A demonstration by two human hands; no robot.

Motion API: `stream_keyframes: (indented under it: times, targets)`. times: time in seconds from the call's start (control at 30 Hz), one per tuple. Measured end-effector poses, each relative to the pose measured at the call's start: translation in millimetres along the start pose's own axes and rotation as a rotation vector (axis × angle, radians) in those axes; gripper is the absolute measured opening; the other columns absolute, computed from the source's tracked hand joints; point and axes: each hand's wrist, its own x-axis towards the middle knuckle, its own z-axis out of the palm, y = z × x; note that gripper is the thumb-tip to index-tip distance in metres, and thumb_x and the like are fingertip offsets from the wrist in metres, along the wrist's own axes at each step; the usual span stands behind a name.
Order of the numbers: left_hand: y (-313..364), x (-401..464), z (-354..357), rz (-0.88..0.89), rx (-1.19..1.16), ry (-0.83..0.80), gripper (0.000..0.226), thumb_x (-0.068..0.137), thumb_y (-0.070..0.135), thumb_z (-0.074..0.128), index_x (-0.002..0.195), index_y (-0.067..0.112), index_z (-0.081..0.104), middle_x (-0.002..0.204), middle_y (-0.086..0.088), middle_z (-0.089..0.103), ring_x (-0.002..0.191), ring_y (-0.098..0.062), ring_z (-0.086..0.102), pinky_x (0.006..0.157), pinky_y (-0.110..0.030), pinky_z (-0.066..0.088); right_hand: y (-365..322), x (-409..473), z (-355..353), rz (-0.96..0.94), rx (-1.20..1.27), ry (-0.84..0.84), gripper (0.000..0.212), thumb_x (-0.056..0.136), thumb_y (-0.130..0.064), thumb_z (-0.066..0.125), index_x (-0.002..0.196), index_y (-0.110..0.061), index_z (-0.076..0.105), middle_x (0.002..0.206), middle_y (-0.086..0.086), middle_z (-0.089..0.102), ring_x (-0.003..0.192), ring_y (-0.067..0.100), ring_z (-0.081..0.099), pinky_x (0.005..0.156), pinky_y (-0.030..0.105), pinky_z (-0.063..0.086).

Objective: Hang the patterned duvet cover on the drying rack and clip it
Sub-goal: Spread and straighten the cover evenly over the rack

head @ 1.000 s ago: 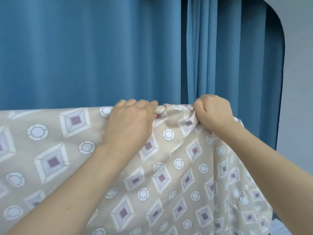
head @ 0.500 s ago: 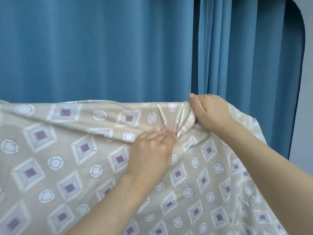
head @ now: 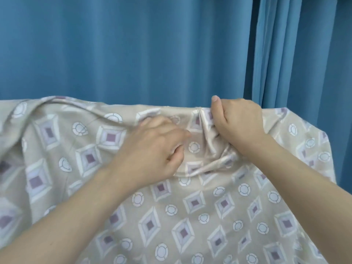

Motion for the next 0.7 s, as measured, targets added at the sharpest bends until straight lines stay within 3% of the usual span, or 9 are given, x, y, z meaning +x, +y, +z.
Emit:
stream_keyframes:
  times: [0.1,0.17,0.3,0.4,0.53,0.7]
  targets:
    - [-20,-19,-24,0.045,0.077,0.044,0.039,0.078,0.022,0.057,0.114,0.012,0.068,0.12,-0.001,0.064,0.111,-0.027,0.057,0.097,-0.046,0.041,-13,0,2,-0.079,0.027,0.062,0.046,0.096,-0.029,0.027,0.052,-0.015,0.03,0.046,-0.002,0.029,0.041,0.027,0.031,0.051,0.031,0.018]
    - [-29,-34,-34,0.059,0.211,0.048,0.047,0.071,0.02,0.062,0.117,0.012,0.067,0.125,-0.002,0.061,0.115,-0.029,0.053,0.1,-0.043,0.036,-30,3,3,-0.136,0.049,0.064,0.044,0.096,-0.031,0.027,0.055,-0.015,0.031,0.048,-0.001,0.032,0.043,0.027,0.031,0.051,0.031,0.019]
    - [-43,-71,-43,-0.066,0.353,0.123,0.061,0.064,0.024,0.064,0.125,0.014,0.063,0.131,-0.008,0.056,0.119,-0.033,0.048,0.106,-0.044,0.028,-82,9,-3,-0.245,0.106,0.004,0.045,0.097,-0.039,0.023,0.059,-0.016,0.034,0.051,-0.002,0.038,0.046,0.028,0.037,0.047,0.028,0.011]
    - [-57,-105,-43,-0.228,0.452,0.229,0.067,0.069,0.025,0.063,0.134,0.017,0.048,0.132,-0.012,0.05,0.122,-0.036,0.044,0.11,-0.049,0.027,-122,15,-3,-0.324,0.128,-0.057,0.048,0.096,-0.045,0.016,0.065,-0.018,0.04,0.058,-0.002,0.047,0.054,0.028,0.046,0.046,0.027,0.011]
    - [-77,-136,-41,-0.513,0.584,0.32,0.055,0.089,0.037,0.064,0.133,0.011,0.044,0.128,-0.015,0.048,0.116,-0.039,0.05,0.101,-0.048,0.034,-171,20,-4,-0.405,0.219,-0.046,0.047,0.097,-0.048,0.014,0.071,-0.019,0.039,0.065,-0.002,0.048,0.061,0.028,0.049,0.046,0.029,0.013]
    - [-83,-136,-54,-0.665,0.545,0.373,0.044,0.09,0.042,0.065,0.105,0.002,0.055,0.095,-0.012,0.053,0.083,-0.034,0.052,0.074,-0.048,0.045,-215,29,-5,-0.427,0.313,-0.113,0.041,0.101,-0.042,0.017,0.072,-0.018,0.034,0.07,-0.001,0.046,0.064,0.027,0.045,0.051,0.032,0.025]
